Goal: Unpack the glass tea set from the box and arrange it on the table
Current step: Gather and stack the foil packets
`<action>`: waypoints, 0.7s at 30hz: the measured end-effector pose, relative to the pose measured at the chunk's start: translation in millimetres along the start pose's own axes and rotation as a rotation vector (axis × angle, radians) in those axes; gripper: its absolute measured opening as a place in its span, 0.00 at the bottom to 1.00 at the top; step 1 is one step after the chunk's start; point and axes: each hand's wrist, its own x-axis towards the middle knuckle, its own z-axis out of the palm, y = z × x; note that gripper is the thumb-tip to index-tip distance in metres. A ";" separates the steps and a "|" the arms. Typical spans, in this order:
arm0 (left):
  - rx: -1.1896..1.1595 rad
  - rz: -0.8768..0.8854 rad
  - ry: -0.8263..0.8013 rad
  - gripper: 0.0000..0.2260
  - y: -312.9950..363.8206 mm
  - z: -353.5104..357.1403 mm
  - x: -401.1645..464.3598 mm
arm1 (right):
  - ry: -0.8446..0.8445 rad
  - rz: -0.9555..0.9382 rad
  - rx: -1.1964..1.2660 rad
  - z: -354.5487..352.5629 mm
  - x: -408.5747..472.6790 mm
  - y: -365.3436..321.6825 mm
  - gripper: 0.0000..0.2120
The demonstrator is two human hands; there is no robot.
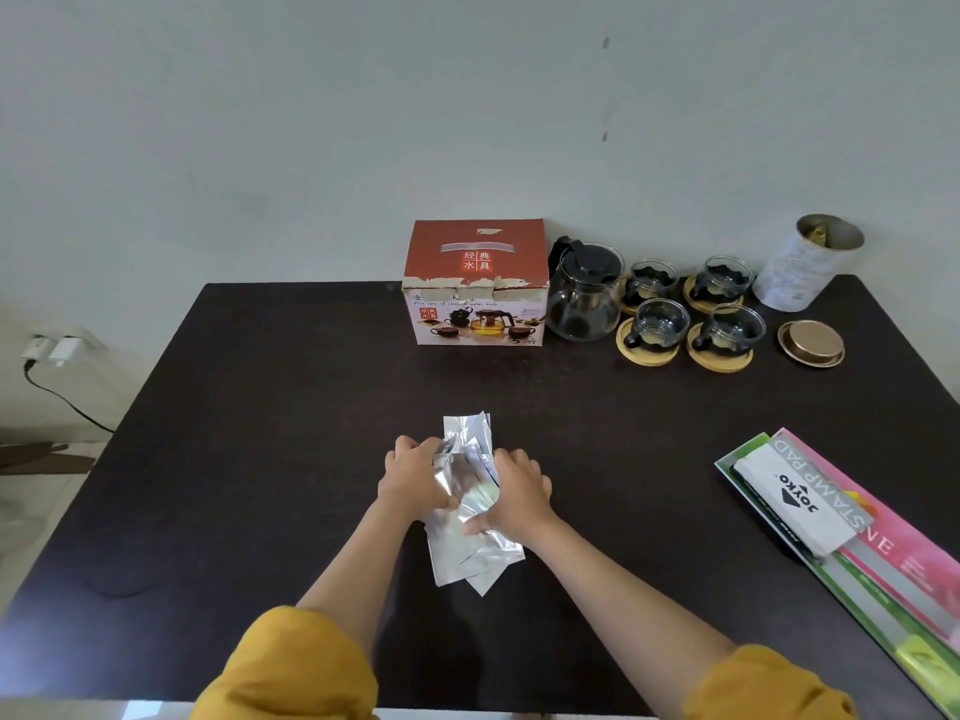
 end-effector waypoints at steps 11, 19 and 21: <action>0.124 0.094 -0.032 0.35 -0.4 -0.3 6.2 | 0.028 0.001 0.011 1.5 -0.5 1.3 0.35; 0.108 0.101 -0.064 0.36 -2.6 -4.5 13.9 | 0.032 0.016 0.014 1.8 -0.7 1.5 0.37; 0.119 0.122 -0.051 0.33 -1.1 -3.5 14.3 | 0.031 0.017 0.012 2.0 -0.4 2.2 0.37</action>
